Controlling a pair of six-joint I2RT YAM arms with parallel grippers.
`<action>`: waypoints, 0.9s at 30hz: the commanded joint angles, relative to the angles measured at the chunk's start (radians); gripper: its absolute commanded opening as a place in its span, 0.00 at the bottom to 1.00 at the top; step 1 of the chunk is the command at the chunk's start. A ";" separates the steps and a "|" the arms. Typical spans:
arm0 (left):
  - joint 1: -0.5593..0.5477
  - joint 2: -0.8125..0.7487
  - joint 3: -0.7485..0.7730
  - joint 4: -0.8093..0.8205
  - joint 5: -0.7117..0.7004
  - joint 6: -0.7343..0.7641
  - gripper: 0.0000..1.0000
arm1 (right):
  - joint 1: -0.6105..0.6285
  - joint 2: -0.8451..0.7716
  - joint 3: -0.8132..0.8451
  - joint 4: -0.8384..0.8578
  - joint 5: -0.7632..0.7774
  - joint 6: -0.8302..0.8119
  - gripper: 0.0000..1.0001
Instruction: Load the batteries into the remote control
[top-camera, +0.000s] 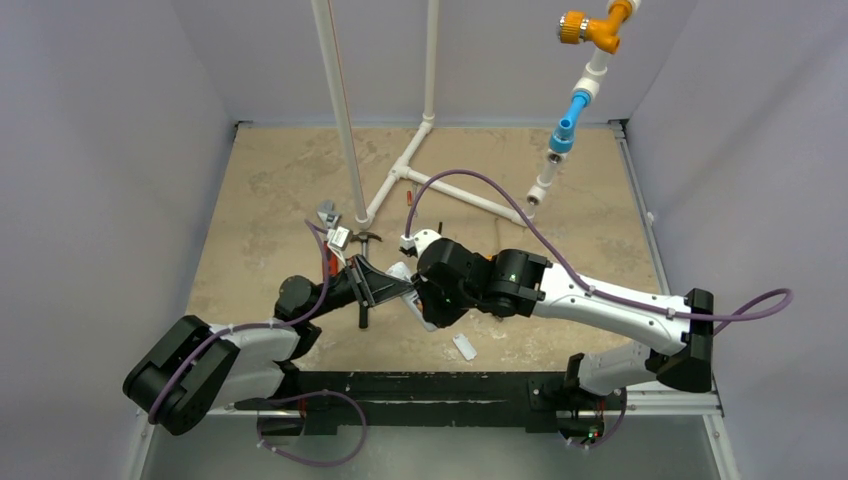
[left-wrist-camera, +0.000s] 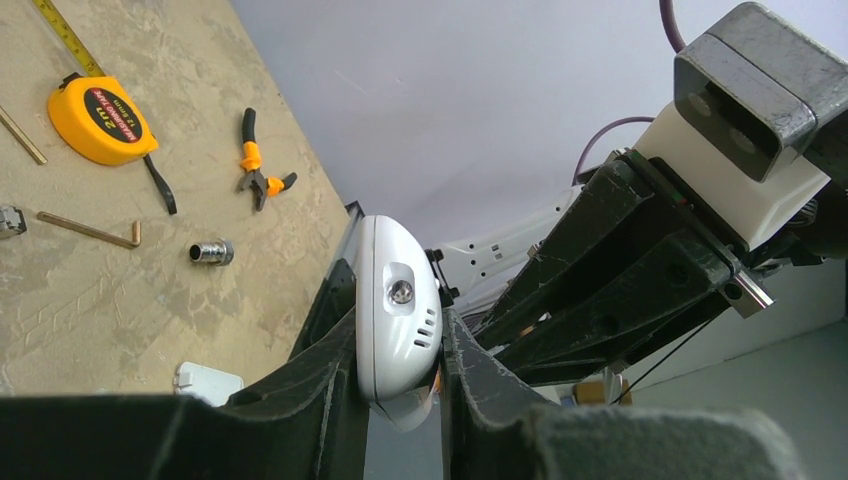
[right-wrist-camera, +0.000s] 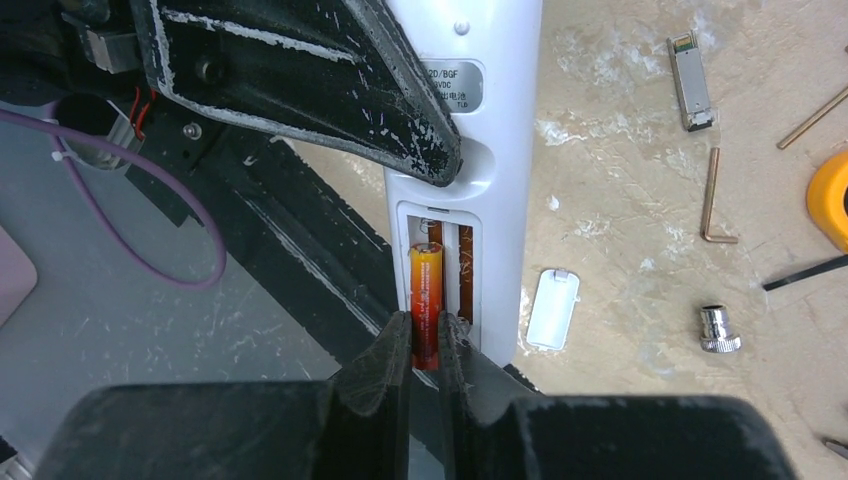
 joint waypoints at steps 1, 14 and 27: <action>-0.006 -0.008 -0.004 0.108 -0.009 -0.004 0.00 | -0.008 0.020 0.027 -0.012 -0.020 0.011 0.12; -0.007 -0.007 -0.010 0.107 -0.009 -0.002 0.00 | -0.013 0.014 0.036 0.003 0.040 0.011 0.33; -0.006 0.038 -0.023 0.105 -0.017 -0.005 0.00 | -0.014 -0.036 0.041 0.004 0.102 -0.011 0.39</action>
